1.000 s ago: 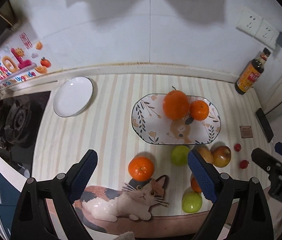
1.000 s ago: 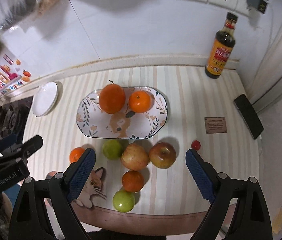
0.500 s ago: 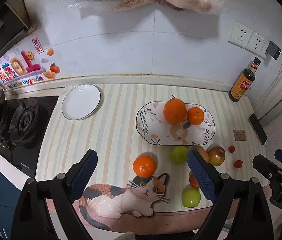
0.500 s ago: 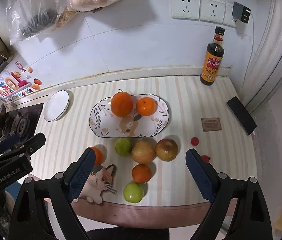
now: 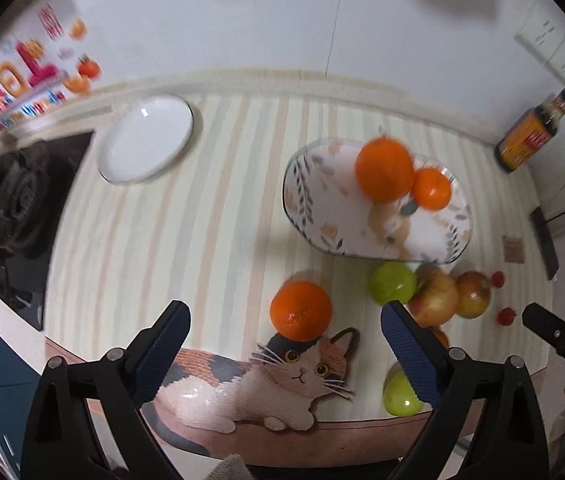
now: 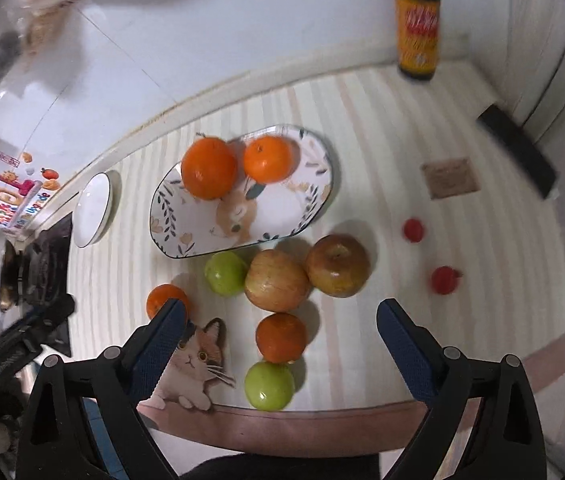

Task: Organize fruits
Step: 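Grasp a tangerine with the left tool while the right tool grasps a red apple, then place the tangerine and red apple onto the floral plate with both tools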

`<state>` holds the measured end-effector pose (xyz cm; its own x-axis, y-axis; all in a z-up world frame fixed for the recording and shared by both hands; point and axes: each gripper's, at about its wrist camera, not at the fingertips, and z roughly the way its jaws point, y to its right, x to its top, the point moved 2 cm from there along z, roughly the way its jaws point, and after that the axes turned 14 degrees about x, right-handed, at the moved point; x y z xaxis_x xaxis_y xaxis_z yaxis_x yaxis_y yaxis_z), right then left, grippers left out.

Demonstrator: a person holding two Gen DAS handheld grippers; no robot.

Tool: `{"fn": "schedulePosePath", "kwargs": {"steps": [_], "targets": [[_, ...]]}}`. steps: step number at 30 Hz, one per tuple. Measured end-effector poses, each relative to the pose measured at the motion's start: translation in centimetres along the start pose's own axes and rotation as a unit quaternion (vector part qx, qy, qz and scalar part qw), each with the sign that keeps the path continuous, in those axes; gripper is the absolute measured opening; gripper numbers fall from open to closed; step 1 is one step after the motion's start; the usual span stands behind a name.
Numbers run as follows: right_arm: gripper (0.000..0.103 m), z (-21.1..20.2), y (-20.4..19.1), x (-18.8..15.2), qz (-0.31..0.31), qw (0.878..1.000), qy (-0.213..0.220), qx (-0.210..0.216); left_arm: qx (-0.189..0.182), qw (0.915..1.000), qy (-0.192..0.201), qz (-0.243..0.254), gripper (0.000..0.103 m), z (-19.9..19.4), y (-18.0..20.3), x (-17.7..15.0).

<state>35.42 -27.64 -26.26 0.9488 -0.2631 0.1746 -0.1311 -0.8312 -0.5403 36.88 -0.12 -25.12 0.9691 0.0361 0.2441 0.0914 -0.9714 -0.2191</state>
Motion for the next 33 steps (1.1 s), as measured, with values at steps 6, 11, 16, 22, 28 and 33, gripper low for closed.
{"fn": "schedulePosePath", "kwargs": {"steps": [6, 11, 16, 22, 28, 33], "targets": [[0.088, 6.2, 0.4, 0.6, -0.027, 0.998, -0.059, -0.004, 0.027, 0.9970, -0.068, 0.026, 0.098, 6.5, 1.9, -0.1], [0.073, 10.5, 0.8, 0.5, -0.036, 0.993, -0.103, -0.038, 0.033, 0.9925, -0.110, 0.042, 0.098, 10.4, 3.1, -0.7], [0.074, 12.9, 0.3, 0.4, -0.058, 0.990, -0.122, -0.049, 0.019, 0.9896, -0.136, 0.043, 0.098, 12.5, 4.1, -1.3], [0.069, 14.3, -0.2, 0.4, -0.117, 0.982, -0.112, -0.100, 0.003, 0.9912, -0.124, 0.046, 0.068, 13.1, 5.3, -1.5], [0.068, 13.5, 0.2, -0.7, -0.119, 0.982, -0.122, -0.085, 0.005, 0.9929, -0.109, 0.048, 0.064, 12.4, 6.2, -2.9], [0.068, 13.0, 1.5, -1.4, -0.083, 0.987, -0.134, -0.041, -0.003, 0.9927, -0.110, 0.050, 0.064, 11.9, 7.0, -5.0]]}}
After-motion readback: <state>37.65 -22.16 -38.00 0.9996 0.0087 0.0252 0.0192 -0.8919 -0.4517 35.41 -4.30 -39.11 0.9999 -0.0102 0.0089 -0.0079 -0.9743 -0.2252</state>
